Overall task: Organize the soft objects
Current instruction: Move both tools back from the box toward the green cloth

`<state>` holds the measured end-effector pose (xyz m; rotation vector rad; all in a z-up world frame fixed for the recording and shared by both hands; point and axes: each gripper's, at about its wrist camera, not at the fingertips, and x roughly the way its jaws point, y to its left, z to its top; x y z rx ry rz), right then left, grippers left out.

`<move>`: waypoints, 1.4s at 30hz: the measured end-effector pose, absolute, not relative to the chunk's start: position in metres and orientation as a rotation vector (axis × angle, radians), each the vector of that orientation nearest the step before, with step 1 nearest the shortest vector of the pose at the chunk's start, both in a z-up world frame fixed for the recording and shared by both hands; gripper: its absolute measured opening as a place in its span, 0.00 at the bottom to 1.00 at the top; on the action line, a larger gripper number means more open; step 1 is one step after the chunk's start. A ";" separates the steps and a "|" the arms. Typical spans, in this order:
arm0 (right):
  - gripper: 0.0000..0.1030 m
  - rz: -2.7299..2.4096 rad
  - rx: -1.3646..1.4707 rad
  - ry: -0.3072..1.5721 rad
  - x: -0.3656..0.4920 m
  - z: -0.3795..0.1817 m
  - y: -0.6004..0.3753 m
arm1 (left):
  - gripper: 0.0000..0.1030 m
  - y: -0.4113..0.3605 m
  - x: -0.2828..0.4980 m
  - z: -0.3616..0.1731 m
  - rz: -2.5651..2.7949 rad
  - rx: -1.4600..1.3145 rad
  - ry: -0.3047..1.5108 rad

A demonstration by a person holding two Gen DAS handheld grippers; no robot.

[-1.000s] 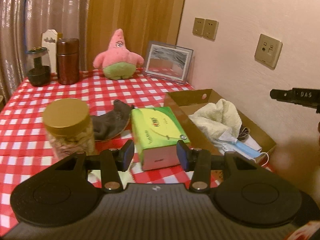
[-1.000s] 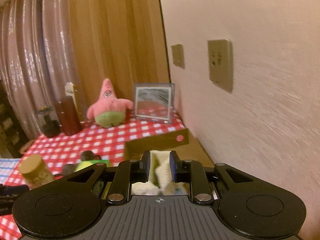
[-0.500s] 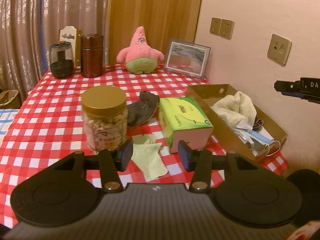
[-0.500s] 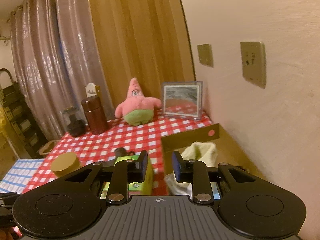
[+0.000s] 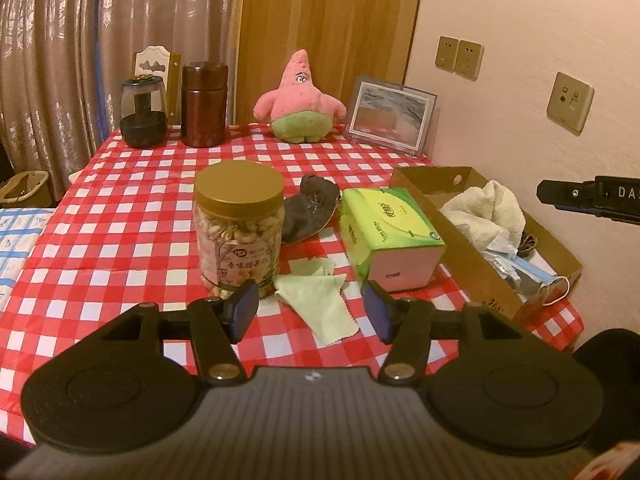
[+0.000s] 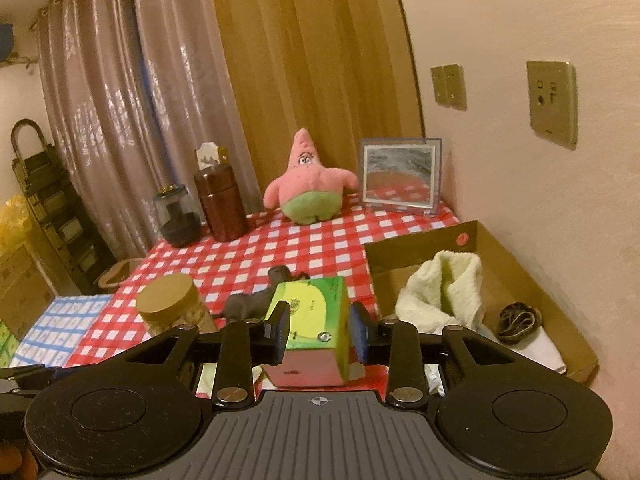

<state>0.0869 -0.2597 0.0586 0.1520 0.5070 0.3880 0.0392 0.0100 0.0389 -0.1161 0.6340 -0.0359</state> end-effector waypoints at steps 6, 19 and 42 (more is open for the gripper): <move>0.38 0.409 0.137 0.531 0.088 0.051 -0.248 | 0.63 0.020 0.038 0.035 -0.032 -0.123 0.645; 0.56 0.509 0.076 0.595 0.098 0.027 -0.202 | 0.80 0.067 0.047 0.030 -0.009 -0.080 0.682; 0.64 0.723 -0.292 0.680 0.144 -0.058 -0.089 | 0.81 0.145 0.113 -0.013 -0.097 0.042 0.708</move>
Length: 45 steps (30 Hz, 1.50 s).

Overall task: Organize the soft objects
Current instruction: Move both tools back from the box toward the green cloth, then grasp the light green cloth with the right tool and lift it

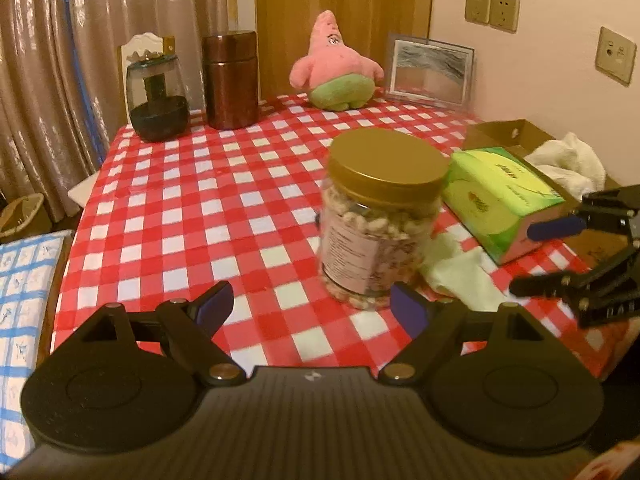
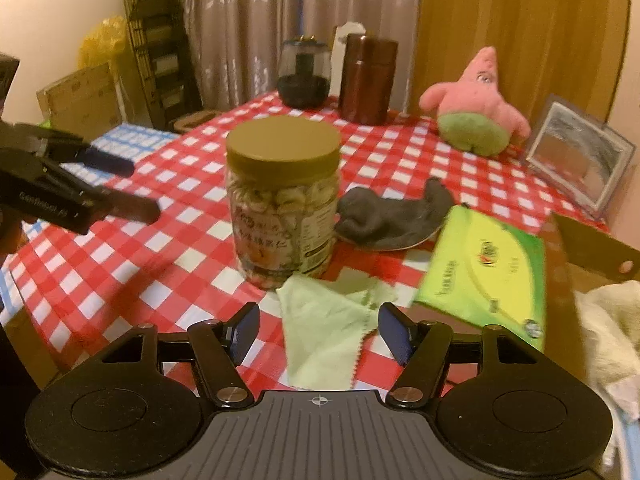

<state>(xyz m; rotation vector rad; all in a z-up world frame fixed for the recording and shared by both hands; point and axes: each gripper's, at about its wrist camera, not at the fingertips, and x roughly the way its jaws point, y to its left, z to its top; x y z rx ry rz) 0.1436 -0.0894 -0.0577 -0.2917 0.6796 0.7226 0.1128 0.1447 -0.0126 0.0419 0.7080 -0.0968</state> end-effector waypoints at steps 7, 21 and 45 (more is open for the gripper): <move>0.64 0.691 -0.368 0.712 0.152 -0.088 -0.062 | 0.81 0.156 0.123 -0.030 -0.084 0.029 0.700; 0.64 0.594 -0.370 0.731 0.174 -0.118 -0.042 | 0.81 0.162 0.134 -0.035 -0.080 -0.011 0.683; 0.03 0.603 -0.320 0.670 0.159 -0.087 -0.056 | 0.81 0.170 0.139 -0.024 -0.137 -0.010 0.737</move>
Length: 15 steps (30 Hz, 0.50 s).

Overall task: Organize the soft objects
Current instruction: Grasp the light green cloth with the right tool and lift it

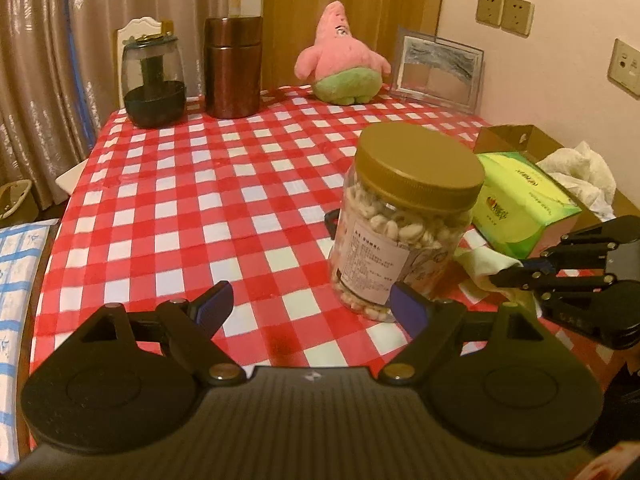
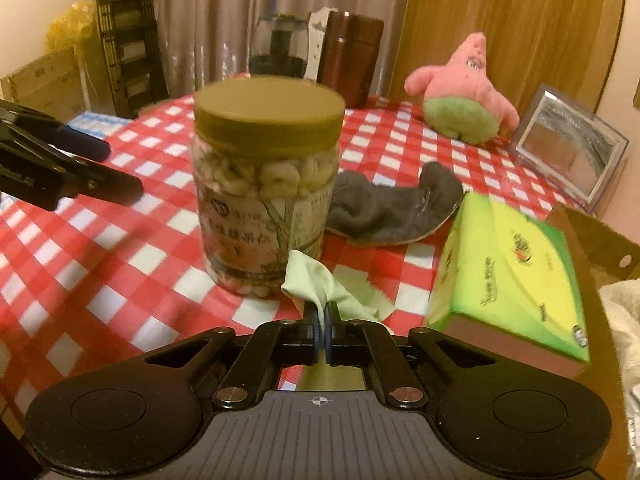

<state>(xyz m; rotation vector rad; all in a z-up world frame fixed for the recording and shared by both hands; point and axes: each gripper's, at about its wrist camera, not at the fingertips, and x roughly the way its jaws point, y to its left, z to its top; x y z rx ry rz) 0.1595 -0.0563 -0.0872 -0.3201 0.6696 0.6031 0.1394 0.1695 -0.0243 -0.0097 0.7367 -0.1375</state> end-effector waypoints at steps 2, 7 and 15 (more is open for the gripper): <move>0.03 0.614 -0.300 0.669 0.158 -0.078 -0.060 | 0.81 0.175 0.144 -0.017 -0.150 0.000 0.733; 0.03 0.651 -0.294 0.652 0.158 -0.053 -0.074 | 0.81 0.186 0.158 0.000 -0.273 0.199 0.717; 0.03 0.727 -0.346 0.634 0.189 -0.009 -0.104 | 0.81 0.223 0.222 0.026 -0.337 0.266 0.803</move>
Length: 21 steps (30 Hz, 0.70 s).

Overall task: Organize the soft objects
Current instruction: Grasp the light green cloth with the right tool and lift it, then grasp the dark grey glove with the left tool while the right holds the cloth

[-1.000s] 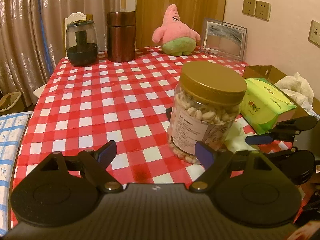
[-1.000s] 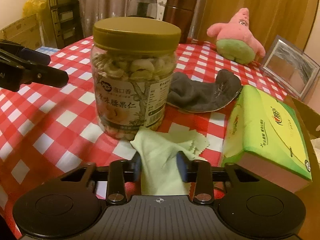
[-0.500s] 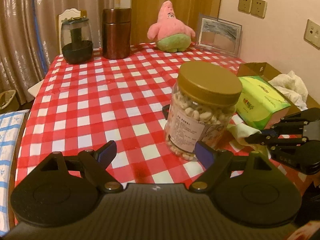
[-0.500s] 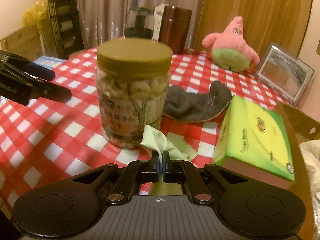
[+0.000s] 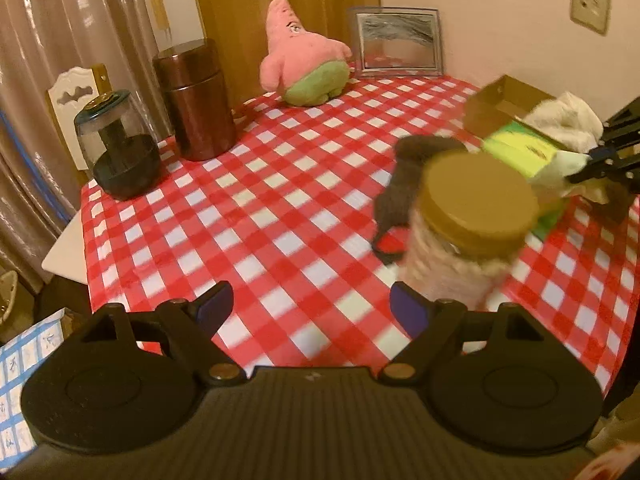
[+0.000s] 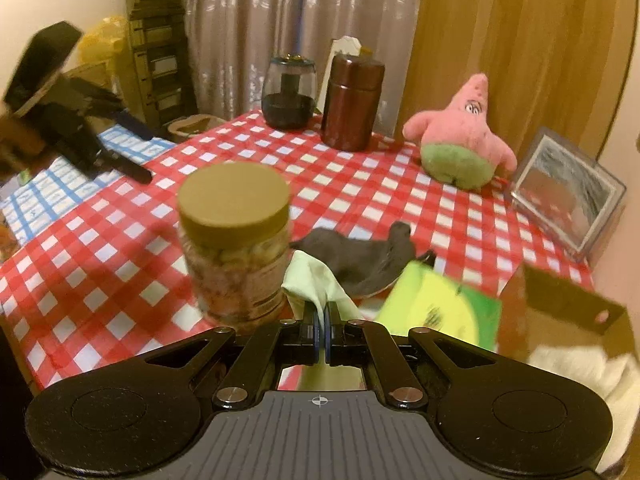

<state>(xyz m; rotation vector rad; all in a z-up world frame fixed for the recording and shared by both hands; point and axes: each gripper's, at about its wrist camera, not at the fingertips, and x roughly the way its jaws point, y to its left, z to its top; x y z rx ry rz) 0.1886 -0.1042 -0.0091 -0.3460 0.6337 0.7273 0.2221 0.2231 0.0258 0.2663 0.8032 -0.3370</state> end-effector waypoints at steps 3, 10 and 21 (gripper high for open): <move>0.03 0.762 -0.363 0.650 0.213 0.008 -0.111 | 0.81 0.226 0.256 0.043 -0.384 0.250 0.822; 0.03 0.854 -0.420 0.695 0.275 0.039 -0.120 | 0.81 0.192 0.328 0.065 -0.599 0.304 0.903; 0.03 0.906 -0.467 0.749 0.343 0.036 -0.136 | 0.81 0.108 0.403 0.023 -0.800 0.553 1.061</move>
